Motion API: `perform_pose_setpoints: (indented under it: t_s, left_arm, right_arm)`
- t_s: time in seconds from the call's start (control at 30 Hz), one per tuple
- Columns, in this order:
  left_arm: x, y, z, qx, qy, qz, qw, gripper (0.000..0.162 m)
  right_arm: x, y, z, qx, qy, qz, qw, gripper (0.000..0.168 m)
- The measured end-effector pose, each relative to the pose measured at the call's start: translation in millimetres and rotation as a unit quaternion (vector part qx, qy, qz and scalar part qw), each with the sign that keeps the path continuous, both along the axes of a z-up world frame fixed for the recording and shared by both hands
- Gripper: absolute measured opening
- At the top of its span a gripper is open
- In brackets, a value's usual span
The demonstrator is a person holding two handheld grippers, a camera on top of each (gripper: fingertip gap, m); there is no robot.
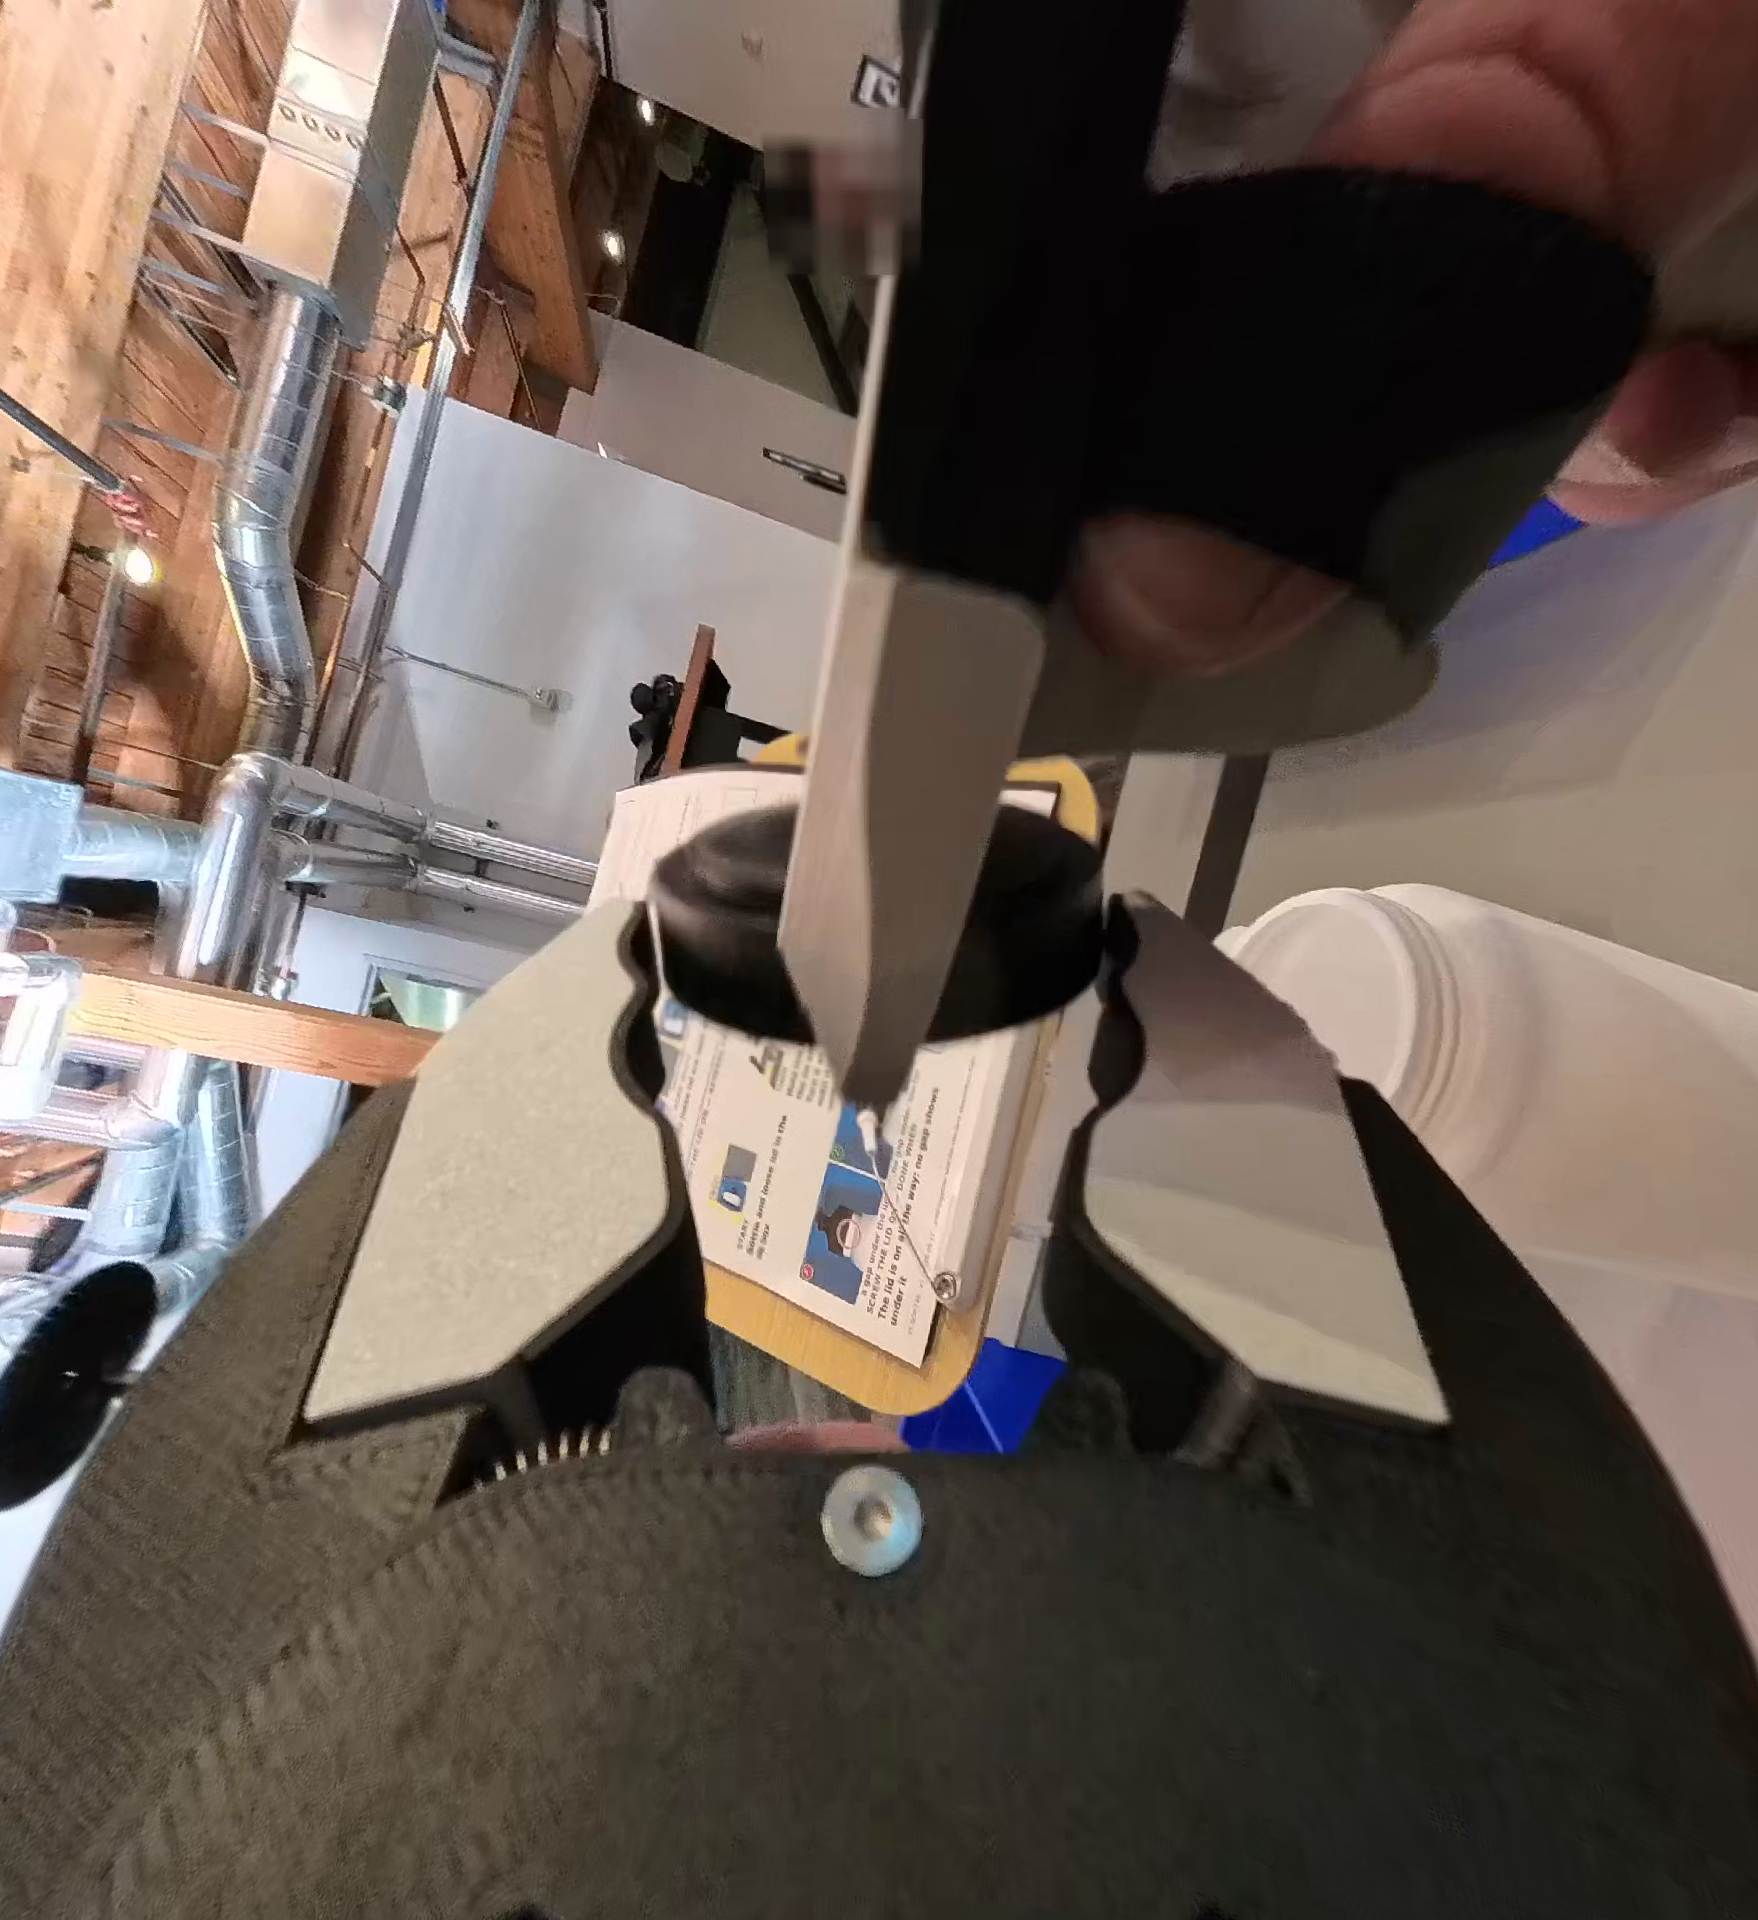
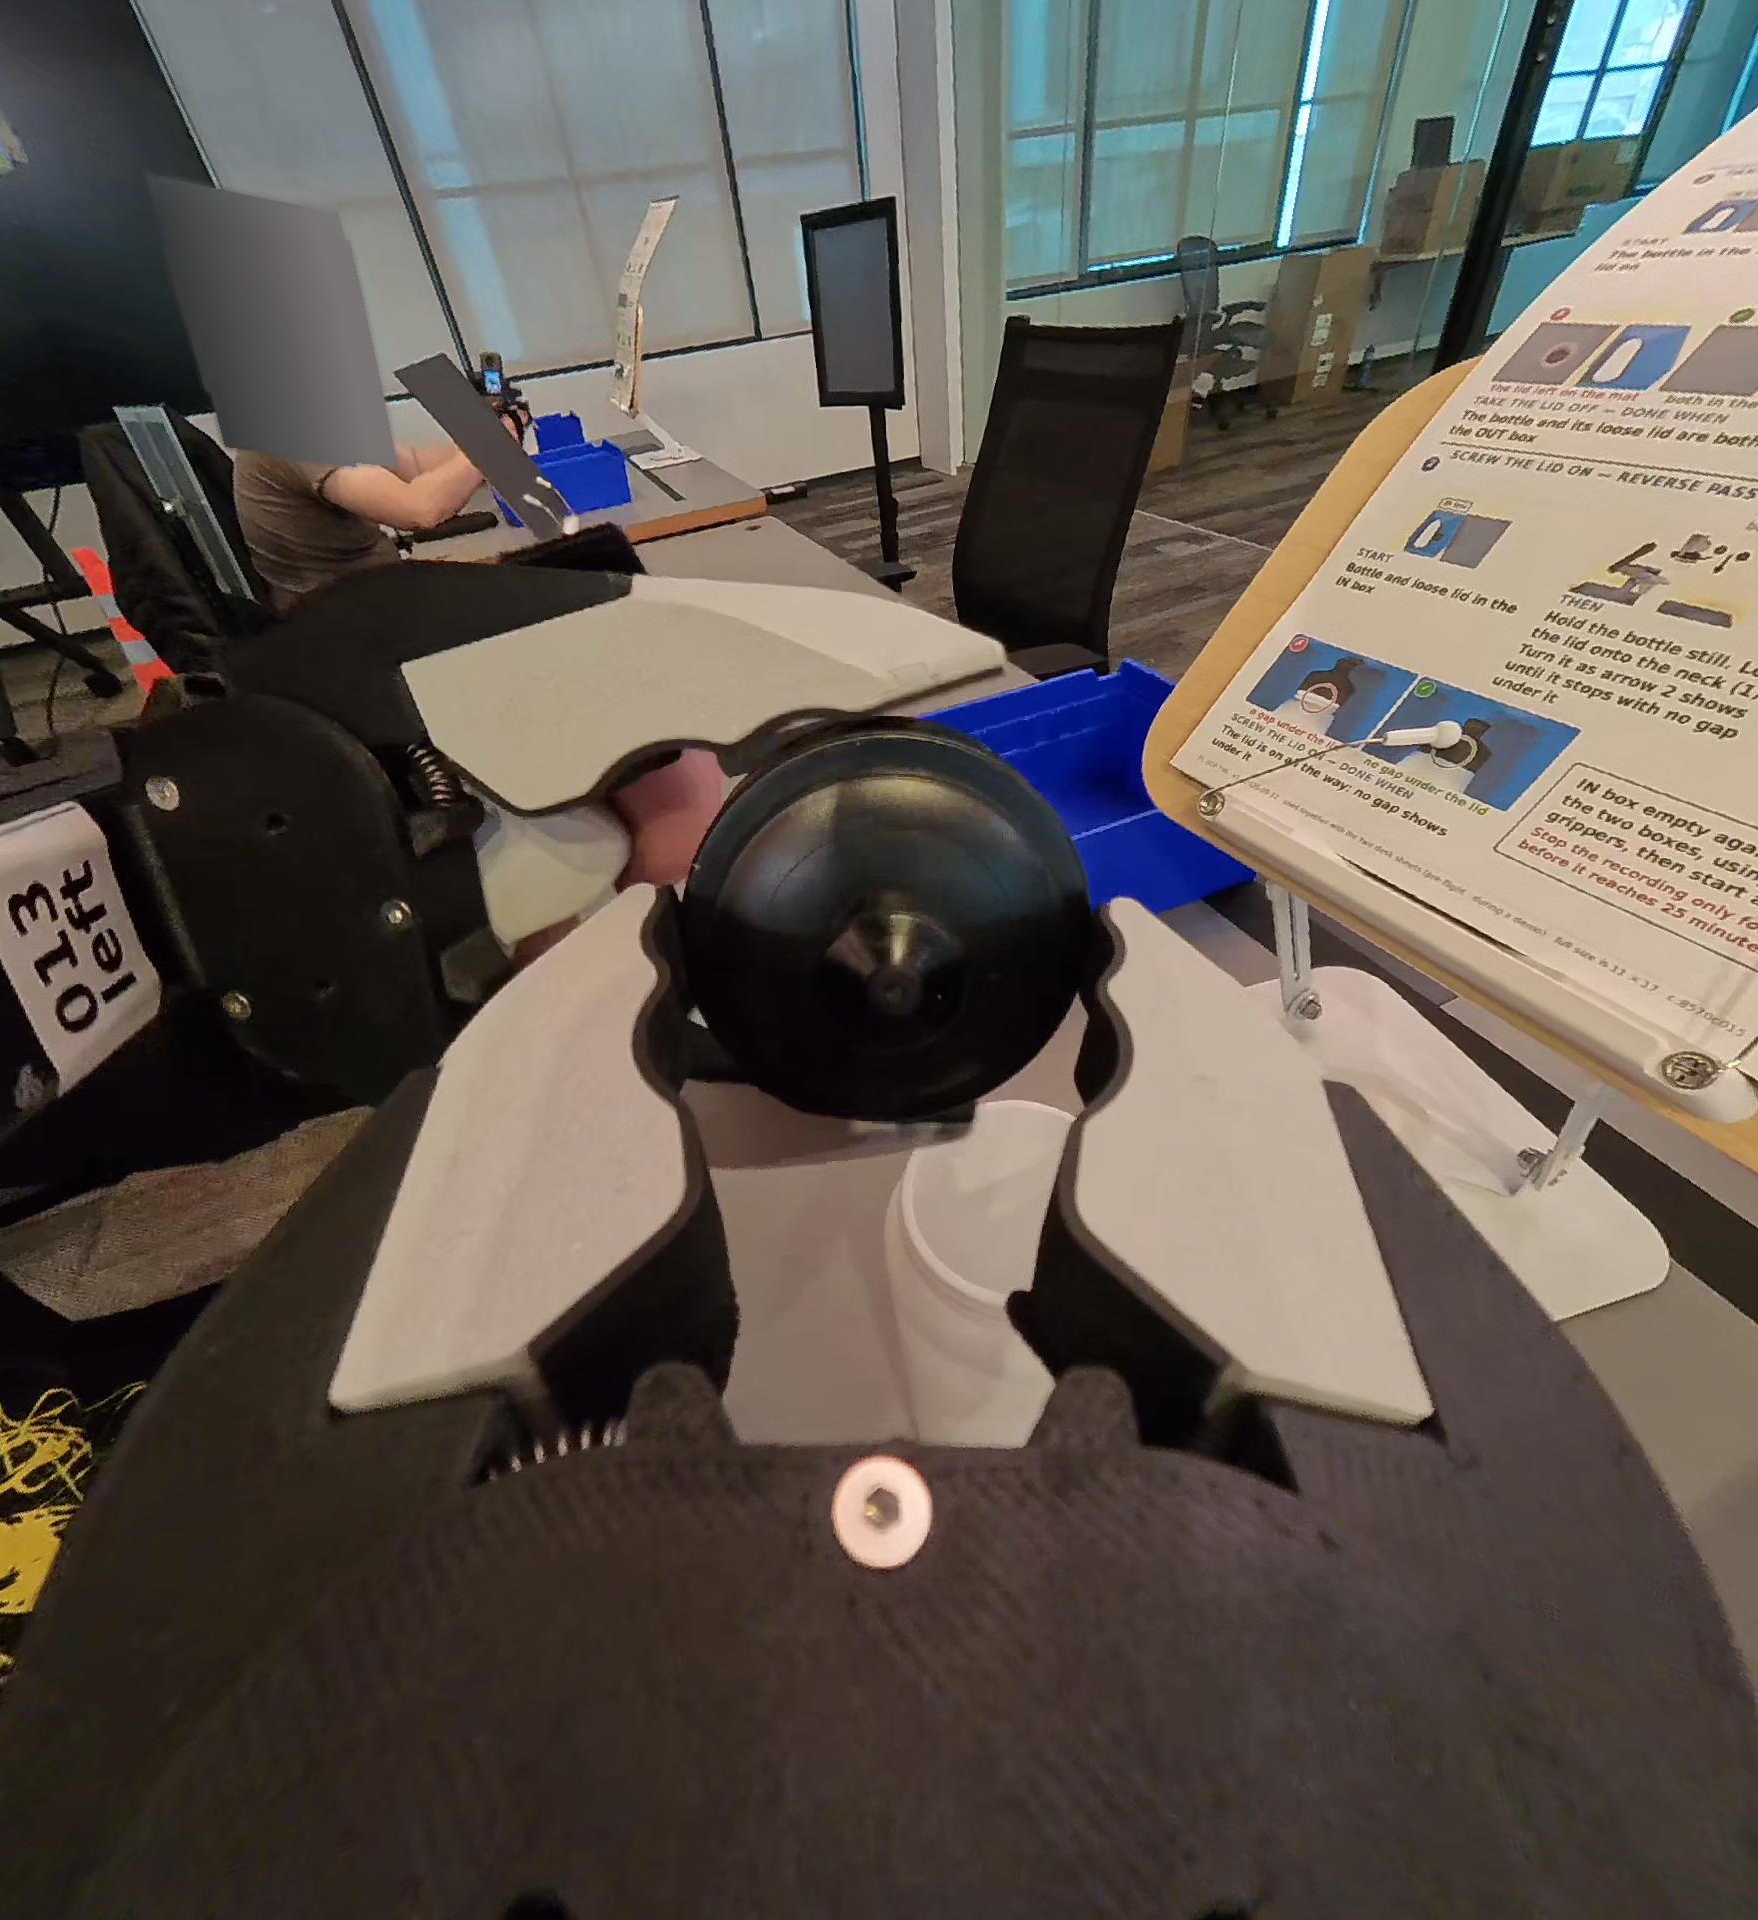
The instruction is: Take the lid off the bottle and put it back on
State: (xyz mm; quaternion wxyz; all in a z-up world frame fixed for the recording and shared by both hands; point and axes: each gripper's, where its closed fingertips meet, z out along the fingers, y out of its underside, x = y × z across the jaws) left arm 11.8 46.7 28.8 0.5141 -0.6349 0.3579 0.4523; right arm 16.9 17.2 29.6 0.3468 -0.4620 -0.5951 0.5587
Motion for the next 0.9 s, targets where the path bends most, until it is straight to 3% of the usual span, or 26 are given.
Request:
perform_pose_setpoints:
  t_s: [0.13, 0.2, 0.37, 0.47, 0.67, 0.9]
  left_arm:
    - [-8, -12, 5, -0.003, -0.083, -0.012, 0.996, 0.104]
    - [-12, -18, -1, -0.024, -0.176, -0.040, 0.983, 0.116]
    - [-14, -22, -50, -0.091, -0.421, -0.118, 0.895, 0.143]
    - [-13, -18, -87, -0.102, -0.498, -0.150, 0.848, 0.140]
    - [-4, 6, -155, -0.133, -0.517, -0.157, 0.831, 0.130]
    - [6, 18, -169, -0.148, -0.554, -0.195, 0.796, 0.105]
  right_arm:
    - [11, 12, 11, -0.001, 0.022, -0.008, 1.000, 0.074]
    - [17, 22, 15, -0.001, 0.027, -0.019, 0.999, 0.074]
    - [28, 40, 13, -0.013, 0.029, -0.032, 0.999, 0.074]
    - [29, 43, 9, -0.019, 0.025, -0.027, 0.999, 0.074]
    - [23, 41, -3, -0.024, 0.011, -0.014, 1.000, 0.074]
    - [20, 48, -16, -0.033, -0.004, -0.008, 0.999, 0.074]
